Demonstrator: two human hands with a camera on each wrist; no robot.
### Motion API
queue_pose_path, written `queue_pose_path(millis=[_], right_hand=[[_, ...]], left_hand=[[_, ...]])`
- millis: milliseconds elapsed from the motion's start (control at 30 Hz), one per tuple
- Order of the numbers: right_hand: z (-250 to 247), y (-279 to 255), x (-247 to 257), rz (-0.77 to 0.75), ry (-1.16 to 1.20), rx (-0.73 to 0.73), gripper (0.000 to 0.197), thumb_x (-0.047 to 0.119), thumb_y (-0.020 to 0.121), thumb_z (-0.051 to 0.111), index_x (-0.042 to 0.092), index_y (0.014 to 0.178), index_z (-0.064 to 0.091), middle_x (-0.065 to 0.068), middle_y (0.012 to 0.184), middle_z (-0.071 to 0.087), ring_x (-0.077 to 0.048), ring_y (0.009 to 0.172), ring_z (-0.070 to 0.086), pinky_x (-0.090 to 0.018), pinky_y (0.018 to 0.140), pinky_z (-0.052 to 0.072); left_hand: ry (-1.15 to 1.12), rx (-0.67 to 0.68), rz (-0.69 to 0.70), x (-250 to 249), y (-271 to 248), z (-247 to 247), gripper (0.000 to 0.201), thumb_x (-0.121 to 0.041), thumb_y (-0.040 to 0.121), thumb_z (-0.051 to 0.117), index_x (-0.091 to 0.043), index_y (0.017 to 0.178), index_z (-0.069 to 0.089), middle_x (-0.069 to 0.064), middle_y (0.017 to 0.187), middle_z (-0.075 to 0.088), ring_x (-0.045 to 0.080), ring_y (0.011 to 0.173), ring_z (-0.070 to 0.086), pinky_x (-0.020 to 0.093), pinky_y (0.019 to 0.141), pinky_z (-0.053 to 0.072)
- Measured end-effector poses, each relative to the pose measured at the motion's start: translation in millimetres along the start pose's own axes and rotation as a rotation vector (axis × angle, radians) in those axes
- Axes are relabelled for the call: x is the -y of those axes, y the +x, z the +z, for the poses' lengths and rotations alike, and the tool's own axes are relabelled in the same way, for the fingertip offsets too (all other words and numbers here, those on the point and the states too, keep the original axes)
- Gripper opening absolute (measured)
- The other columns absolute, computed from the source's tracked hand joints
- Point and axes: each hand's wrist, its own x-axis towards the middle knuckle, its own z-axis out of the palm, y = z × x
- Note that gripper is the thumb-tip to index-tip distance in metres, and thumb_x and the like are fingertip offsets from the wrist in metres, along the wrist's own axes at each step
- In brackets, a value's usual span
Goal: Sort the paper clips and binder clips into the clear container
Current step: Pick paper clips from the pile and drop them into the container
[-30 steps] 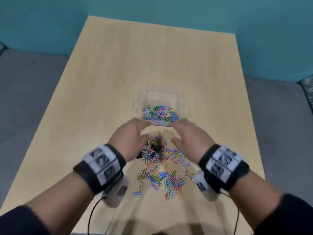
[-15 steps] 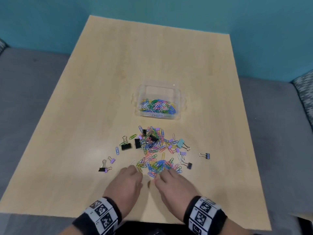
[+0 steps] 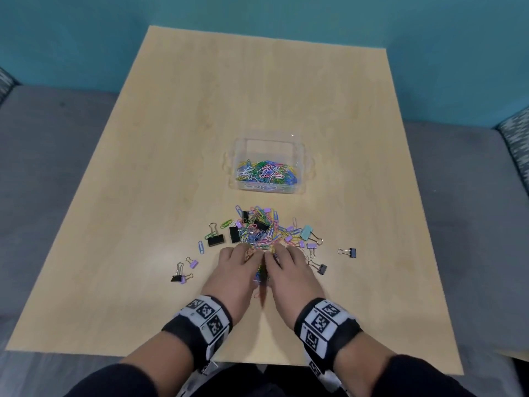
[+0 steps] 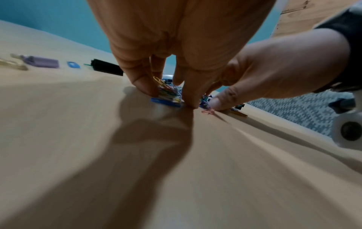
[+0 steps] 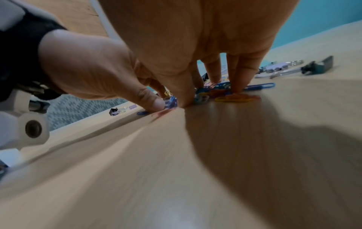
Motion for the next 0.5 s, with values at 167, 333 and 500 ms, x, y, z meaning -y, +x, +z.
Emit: queue_pose_path(millis=[167, 333, 500], right_hand=[[-10.3, 9.9, 1.0, -0.079, -0.064, 0.006, 0.047, 0.007, 0.067, 0.03, 0.009, 0.107, 0.054, -0.013, 0.103, 0.052, -0.037, 0.093, 0.047, -0.046, 0.075, 0.047], [-20.2, 8.5, 1.6, -0.1, -0.075, 0.058, 0.035, -0.002, 0.066, 0.049, 0.008, 0.099, 0.055, -0.015, 0.099, 0.052, -0.039, 0.091, 0.048, -0.046, 0.066, 0.048], [-29.5, 6.7, 2.6, -0.136, -0.077, 0.142, 0.039, -0.006, 0.076, 0.043, 0.006, 0.113, 0.047, -0.017, 0.116, 0.043, -0.036, 0.105, 0.04, -0.045, 0.075, 0.043]], left_hand=[[0.052, -0.033, 0.033, -0.4, 10.9, -3.7, 0.039, -0.013, 0.061, 0.072, -0.023, 0.097, 0.061, 0.002, 0.095, 0.052, 0.024, 0.077, 0.043, 0.03, 0.067, 0.043], [0.073, 0.034, 0.037, 4.3, 11.5, 0.1, 0.027, -0.007, 0.064, 0.065, -0.023, 0.085, 0.057, 0.001, 0.087, 0.044, 0.021, 0.073, 0.035, 0.032, 0.059, 0.041], [0.116, 0.079, 0.056, 4.6, 8.8, -4.5, 0.031, -0.001, 0.055, 0.062, -0.021, 0.078, 0.056, 0.001, 0.081, 0.046, 0.021, 0.067, 0.04, 0.034, 0.051, 0.041]])
